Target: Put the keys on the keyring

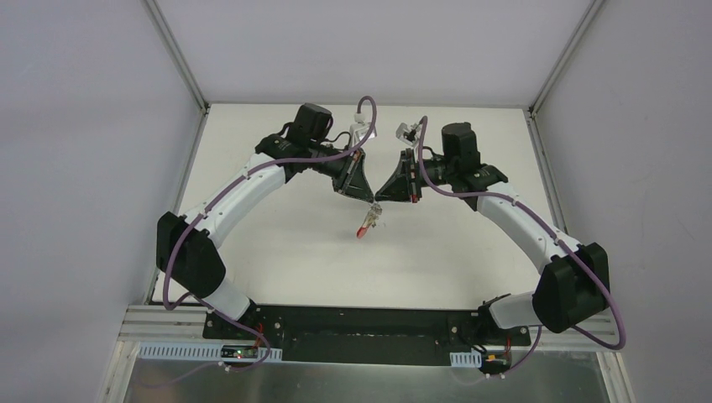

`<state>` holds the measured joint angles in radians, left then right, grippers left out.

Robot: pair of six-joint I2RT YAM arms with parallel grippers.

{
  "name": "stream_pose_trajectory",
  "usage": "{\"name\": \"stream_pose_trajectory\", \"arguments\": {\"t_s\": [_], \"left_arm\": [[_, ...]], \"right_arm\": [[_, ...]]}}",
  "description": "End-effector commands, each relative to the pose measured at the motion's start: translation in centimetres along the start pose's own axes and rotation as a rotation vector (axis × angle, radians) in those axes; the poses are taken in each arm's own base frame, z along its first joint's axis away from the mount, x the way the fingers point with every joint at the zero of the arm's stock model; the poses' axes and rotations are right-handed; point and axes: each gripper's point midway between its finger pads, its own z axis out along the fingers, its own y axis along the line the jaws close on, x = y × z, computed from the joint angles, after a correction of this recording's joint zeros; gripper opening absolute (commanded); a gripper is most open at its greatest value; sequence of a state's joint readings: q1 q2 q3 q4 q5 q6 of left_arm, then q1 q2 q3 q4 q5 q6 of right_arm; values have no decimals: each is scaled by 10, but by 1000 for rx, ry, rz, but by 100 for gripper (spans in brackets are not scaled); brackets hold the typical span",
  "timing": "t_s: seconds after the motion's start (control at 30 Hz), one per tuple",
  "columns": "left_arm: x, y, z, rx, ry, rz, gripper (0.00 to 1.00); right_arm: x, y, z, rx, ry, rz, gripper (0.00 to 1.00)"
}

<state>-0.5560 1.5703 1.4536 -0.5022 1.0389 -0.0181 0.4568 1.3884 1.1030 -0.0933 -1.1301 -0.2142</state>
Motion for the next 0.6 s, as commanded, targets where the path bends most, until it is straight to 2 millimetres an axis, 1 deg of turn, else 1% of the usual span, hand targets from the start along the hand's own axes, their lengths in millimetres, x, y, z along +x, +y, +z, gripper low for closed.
{"name": "stream_pose_trajectory", "arguments": {"t_s": [0.0,0.4,0.57], "left_arm": [[-27,-30,-13,55,-90,110,0],[-28,-28,-11,56,-96,101,0],[-28,-26,-11,53,-96,101,0]], "right_arm": [[-2,7,0,-21,-13,-24,3],[1,9,2,-53,-10,-3,14],[2,12,2,-71,-8,-2,15]]}}
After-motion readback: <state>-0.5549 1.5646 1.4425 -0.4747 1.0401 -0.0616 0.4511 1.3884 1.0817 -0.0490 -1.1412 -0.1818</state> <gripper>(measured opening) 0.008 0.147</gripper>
